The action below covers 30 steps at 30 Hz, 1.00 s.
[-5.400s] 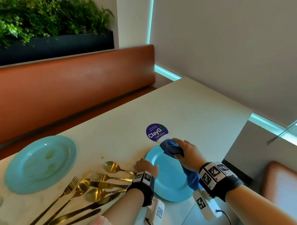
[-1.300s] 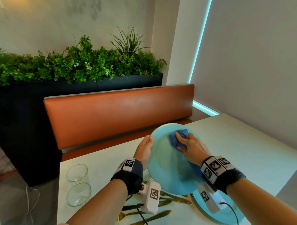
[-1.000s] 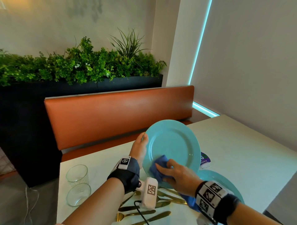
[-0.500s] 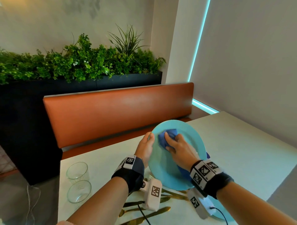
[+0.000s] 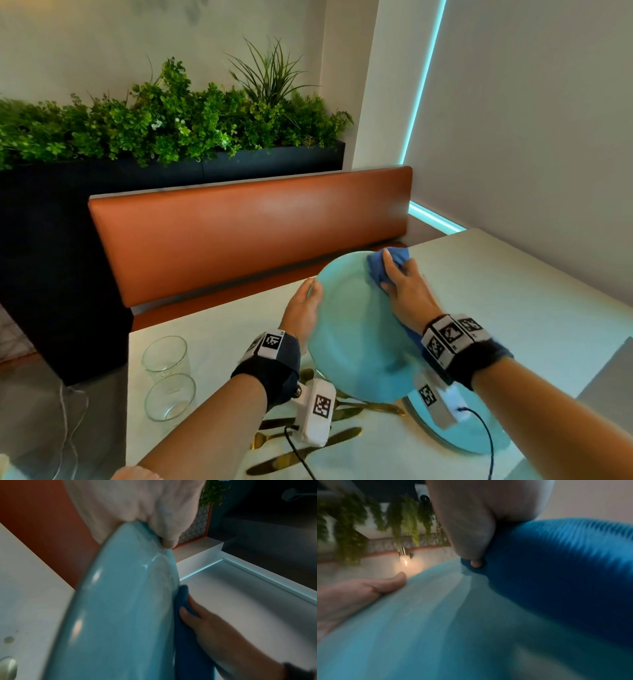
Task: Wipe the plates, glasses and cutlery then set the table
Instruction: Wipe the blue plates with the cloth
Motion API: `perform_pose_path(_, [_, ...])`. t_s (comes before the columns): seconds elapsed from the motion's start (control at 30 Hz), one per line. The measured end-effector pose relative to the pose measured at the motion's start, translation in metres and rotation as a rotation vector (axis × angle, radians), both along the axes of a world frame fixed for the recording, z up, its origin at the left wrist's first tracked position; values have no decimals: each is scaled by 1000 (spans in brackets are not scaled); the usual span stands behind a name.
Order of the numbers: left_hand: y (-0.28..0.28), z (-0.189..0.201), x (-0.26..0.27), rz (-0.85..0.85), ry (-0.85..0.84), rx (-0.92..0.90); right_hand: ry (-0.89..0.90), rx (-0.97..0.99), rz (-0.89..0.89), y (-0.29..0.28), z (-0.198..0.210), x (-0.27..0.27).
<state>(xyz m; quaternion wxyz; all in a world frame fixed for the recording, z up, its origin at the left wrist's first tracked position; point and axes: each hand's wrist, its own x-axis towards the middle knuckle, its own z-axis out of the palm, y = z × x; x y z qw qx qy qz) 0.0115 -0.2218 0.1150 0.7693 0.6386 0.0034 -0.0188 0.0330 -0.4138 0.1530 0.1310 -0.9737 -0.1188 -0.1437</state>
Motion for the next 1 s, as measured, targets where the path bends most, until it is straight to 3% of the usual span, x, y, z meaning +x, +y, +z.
perform_pose_path(0.17, [1,-5,-2,8,85,0,70,-77,221,46,-10,-9])
perform_pose_path(0.3, [6,1,-6,-3,99,-17,16,123,-19,43,-5,6])
perform_pose_path(0.37, [5,4,-5,8,85,-30,31,156,50,57,-9,-6])
perform_pose_path(0.47, [5,3,-2,-8,159,-78,92,-26,260,68,-20,-23])
perform_pose_path(0.6, [6,6,1,-133,291,-316,93,-131,201,67,-18,-23])
perform_pose_path(0.67, [10,5,3,-179,324,-379,133,-156,256,70,-18,-32])
perform_pose_path(0.8, [12,4,5,-162,324,-330,217,-248,392,68,-25,-53])
perform_pose_path(1.0, [18,-6,7,2,180,-154,421,-471,510,25,-37,-73])
